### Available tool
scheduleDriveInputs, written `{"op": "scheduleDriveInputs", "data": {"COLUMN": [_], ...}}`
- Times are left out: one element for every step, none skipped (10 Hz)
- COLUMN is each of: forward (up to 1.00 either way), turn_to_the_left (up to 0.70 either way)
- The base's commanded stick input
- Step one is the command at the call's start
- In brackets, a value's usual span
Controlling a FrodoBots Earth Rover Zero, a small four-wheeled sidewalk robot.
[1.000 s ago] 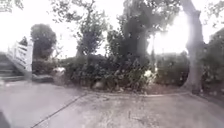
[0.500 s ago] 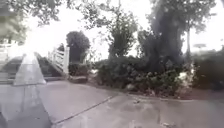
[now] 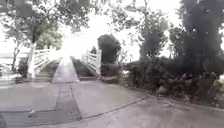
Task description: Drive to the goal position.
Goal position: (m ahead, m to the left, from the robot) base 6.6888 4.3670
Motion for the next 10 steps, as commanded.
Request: {"op": "scheduleDriveInputs", "data": {"forward": [0.00, 0.00, 0.00, 0.18, 0.45, 0.45, 0.45, 0.46, 0.68, 0.70], "turn_to_the_left": [0.45, 0.60, 0.57, 0.27, 0.00, 0.00, 0.00, 0.00, 0.00, 0.00]}}
